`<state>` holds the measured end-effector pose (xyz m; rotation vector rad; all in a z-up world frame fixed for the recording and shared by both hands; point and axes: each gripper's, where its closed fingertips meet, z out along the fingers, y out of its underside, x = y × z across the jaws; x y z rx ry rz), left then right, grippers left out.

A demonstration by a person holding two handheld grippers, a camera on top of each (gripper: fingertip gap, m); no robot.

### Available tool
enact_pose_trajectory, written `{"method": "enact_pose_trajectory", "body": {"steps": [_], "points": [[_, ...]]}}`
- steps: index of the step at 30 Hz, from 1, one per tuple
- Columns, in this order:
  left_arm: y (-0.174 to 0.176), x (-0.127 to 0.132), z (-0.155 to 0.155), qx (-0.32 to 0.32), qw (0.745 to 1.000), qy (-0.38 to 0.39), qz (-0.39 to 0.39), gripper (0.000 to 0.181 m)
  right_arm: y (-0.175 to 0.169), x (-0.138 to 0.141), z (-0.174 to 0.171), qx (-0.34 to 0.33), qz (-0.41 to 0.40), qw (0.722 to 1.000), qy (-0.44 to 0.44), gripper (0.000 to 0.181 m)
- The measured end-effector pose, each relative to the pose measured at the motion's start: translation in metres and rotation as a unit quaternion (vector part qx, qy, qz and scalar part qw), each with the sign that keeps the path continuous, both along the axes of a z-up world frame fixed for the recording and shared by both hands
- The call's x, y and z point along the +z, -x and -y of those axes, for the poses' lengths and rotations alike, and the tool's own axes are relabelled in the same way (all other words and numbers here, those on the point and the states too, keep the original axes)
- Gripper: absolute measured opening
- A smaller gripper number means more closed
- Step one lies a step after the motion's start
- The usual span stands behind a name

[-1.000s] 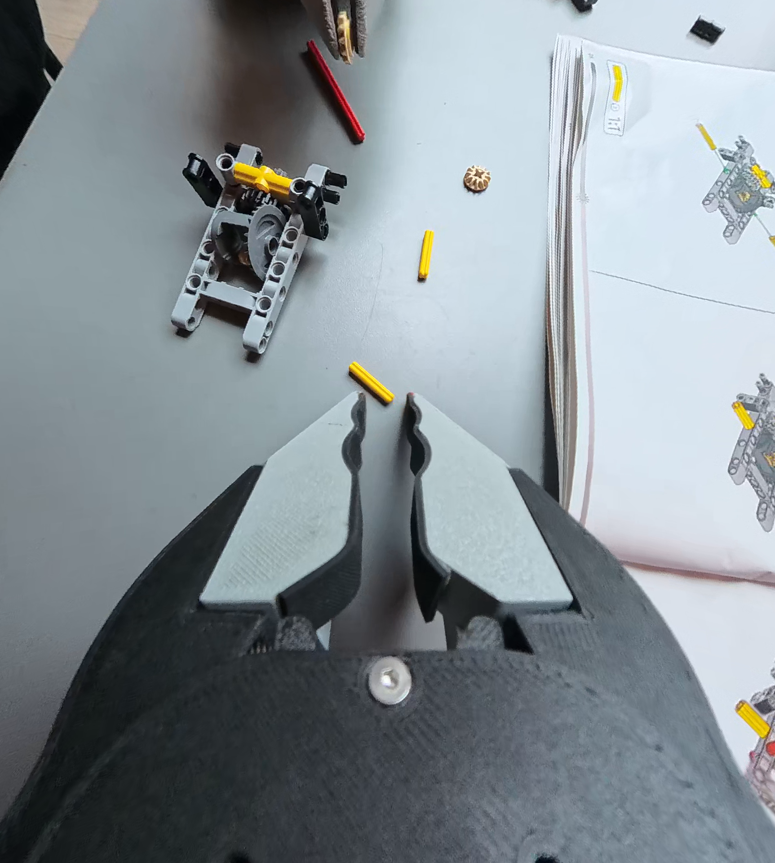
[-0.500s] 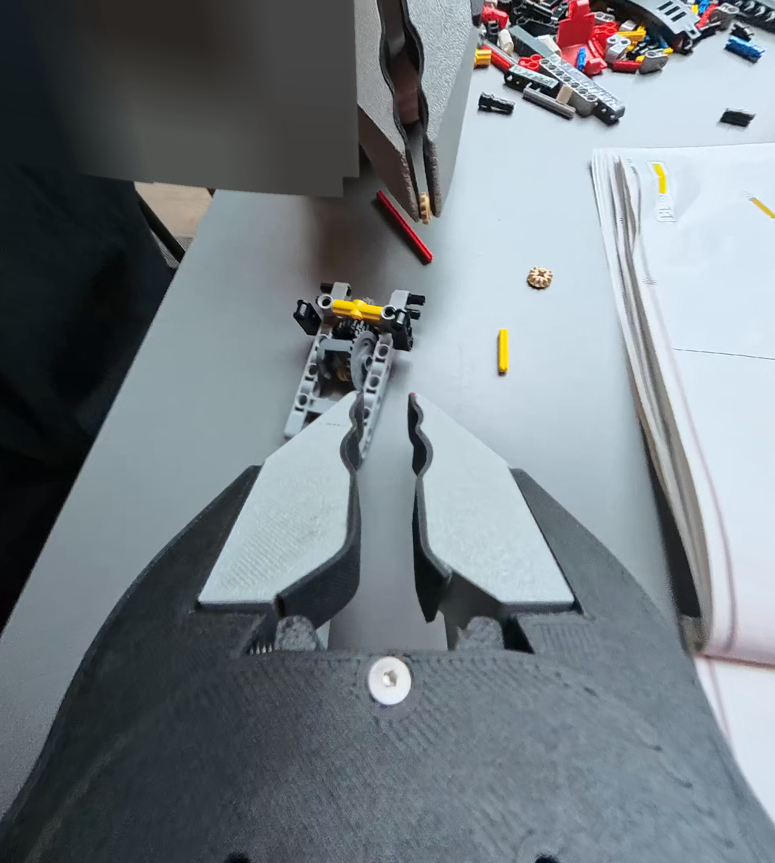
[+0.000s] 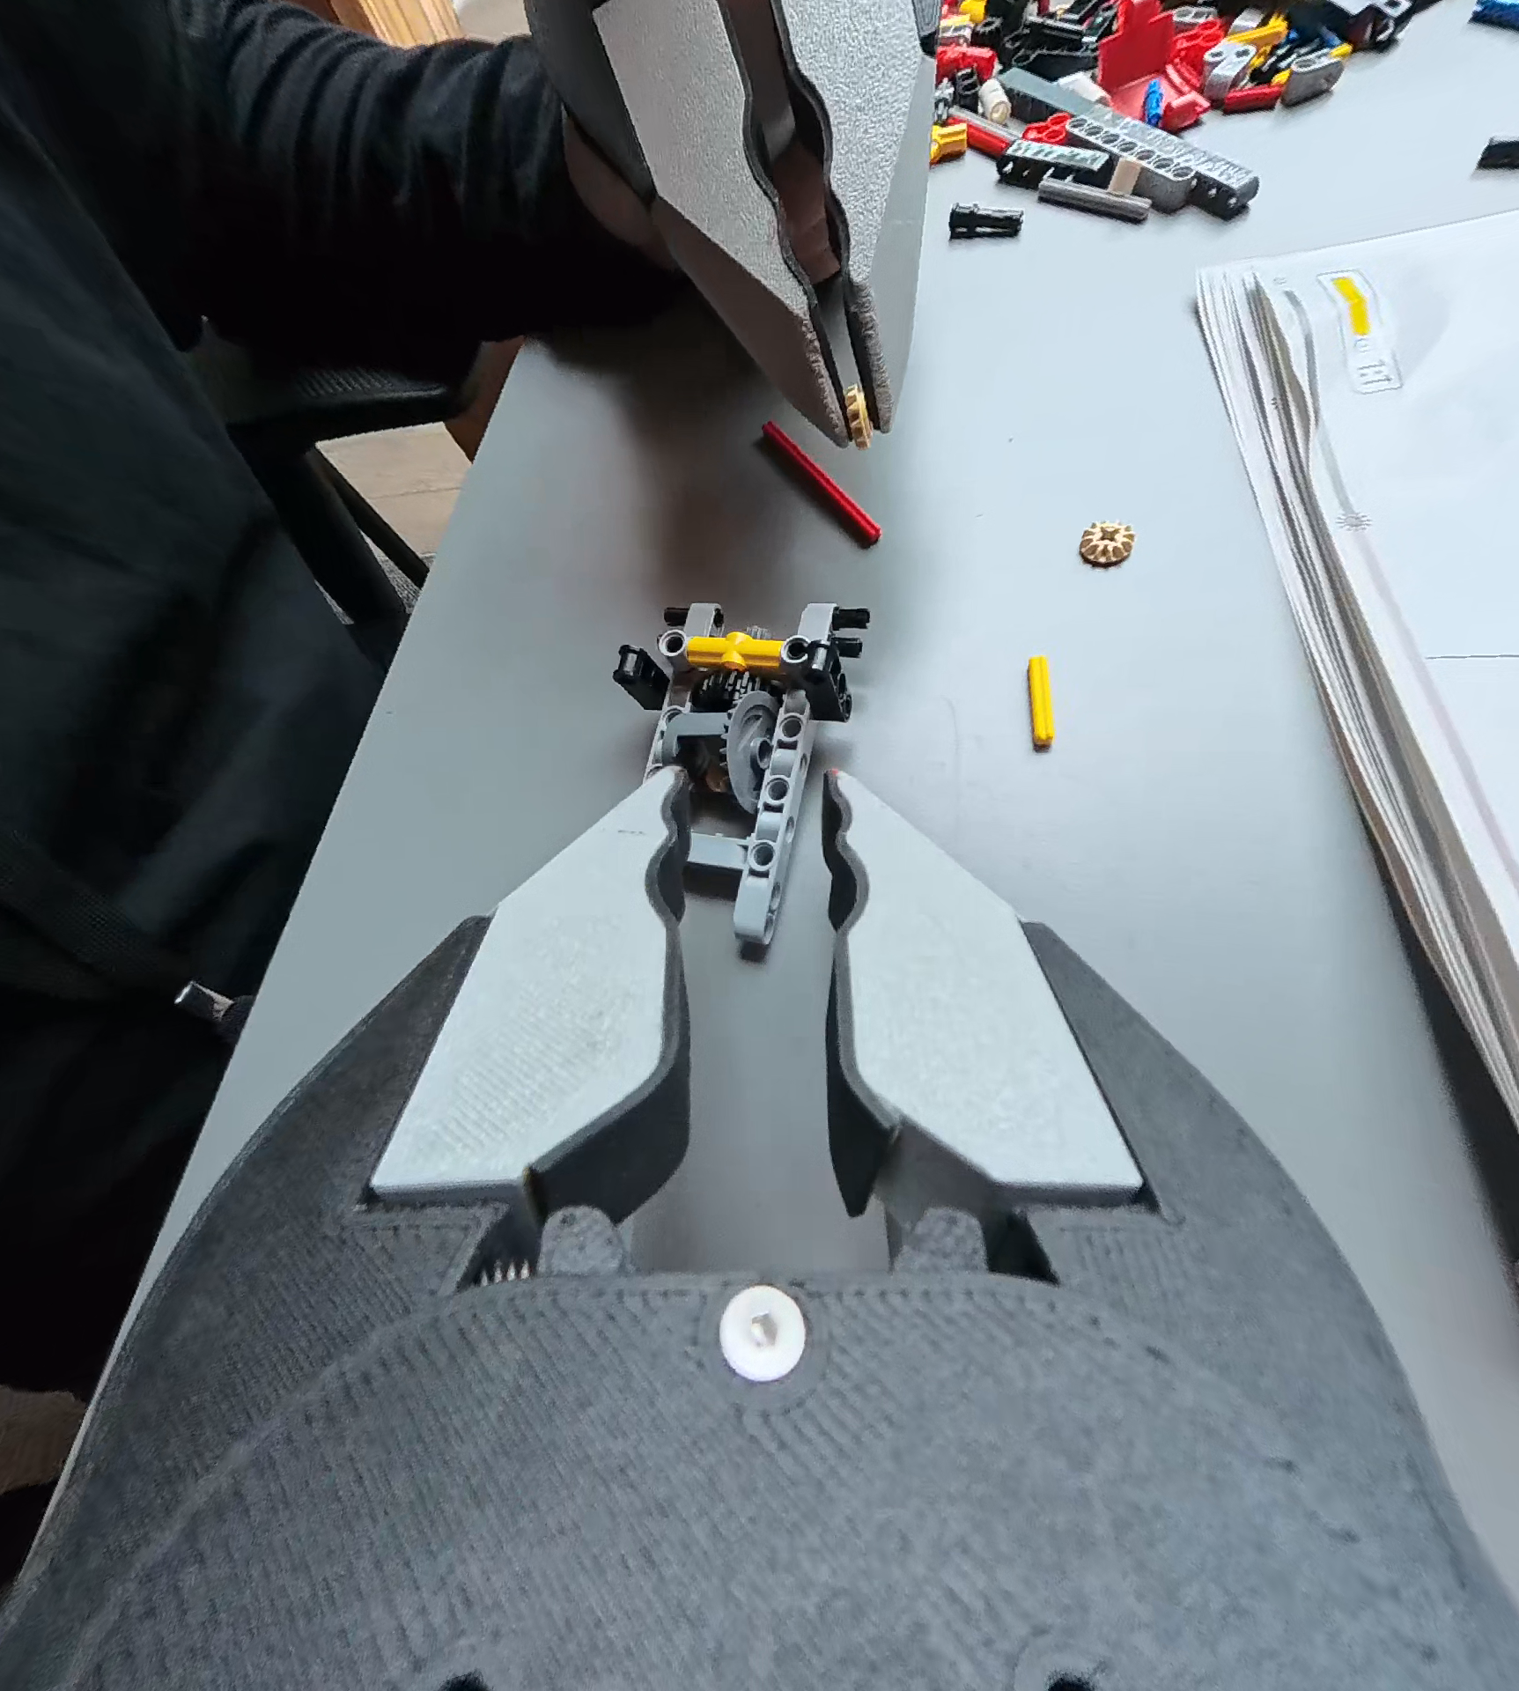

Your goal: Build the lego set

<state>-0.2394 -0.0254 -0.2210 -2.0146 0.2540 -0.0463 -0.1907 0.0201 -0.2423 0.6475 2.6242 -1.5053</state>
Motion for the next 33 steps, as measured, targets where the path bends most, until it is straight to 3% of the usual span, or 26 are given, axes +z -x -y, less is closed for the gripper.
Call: {"method": "enact_pose_trajectory", "body": {"steps": [21, 33], "points": [[-0.006, -0.008, -0.001, -0.019, 0.999, 0.026, -0.006, 0.001, 0.002, -0.005, 0.002, -0.004, 0.028, 1.0, -0.005, 0.023], [-0.016, -0.026, -0.001, -0.053, 0.995, 0.083, -0.014, 0.001, 0.0, -0.007, 0.006, -0.012, 0.117, 0.993, 0.023, 0.028]]}}
